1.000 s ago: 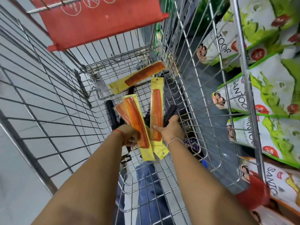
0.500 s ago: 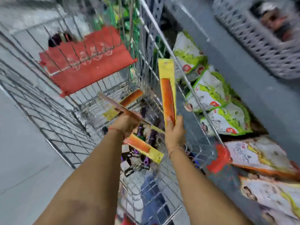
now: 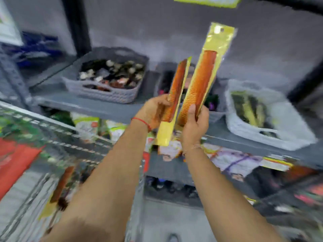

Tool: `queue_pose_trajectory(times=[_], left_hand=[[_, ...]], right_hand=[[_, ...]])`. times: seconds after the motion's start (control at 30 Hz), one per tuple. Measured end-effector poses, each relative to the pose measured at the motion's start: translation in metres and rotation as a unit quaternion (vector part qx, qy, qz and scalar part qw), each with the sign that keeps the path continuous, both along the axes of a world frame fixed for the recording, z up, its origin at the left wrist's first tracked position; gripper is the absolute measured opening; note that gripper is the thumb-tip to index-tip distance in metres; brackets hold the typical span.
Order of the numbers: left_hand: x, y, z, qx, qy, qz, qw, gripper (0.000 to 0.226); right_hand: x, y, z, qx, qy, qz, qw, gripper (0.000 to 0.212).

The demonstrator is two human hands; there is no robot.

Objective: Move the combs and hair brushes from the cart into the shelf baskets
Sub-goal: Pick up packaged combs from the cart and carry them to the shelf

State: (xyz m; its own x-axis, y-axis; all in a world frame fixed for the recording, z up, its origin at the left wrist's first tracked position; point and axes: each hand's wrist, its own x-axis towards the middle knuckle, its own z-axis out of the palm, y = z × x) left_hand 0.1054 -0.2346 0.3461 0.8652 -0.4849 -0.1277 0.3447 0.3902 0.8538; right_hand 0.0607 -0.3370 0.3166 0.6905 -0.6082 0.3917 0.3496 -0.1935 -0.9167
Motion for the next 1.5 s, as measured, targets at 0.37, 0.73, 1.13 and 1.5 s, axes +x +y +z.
queue_pose_trajectory(times=[0.37,0.73,1.13,1.5], left_hand=[[0.026,-0.267,0.047,0.319,-0.286,0.093,0.898,0.019],[0.069,-0.335,-0.027,0.655,-0.284,0.029,0.7,0.061],[0.048,-0.31,0.009,0.663,-0.326,0.057,0.672,0.044],[-0.019,0.015,-0.036,0.359,-0.033,0.379,0.852,0.038]], right_hand=[[-0.02,-0.279,0.069,-0.044,0.166,-0.207,0.963,0.03],[0.022,-0.382,0.023,-0.258,0.518,0.019,0.816,0.051],[0.015,-0.356,0.038,-0.383,0.49,-0.093,0.778,0.045],[0.03,-0.008,0.045,-0.184,0.207,0.29,0.916,0.038]])
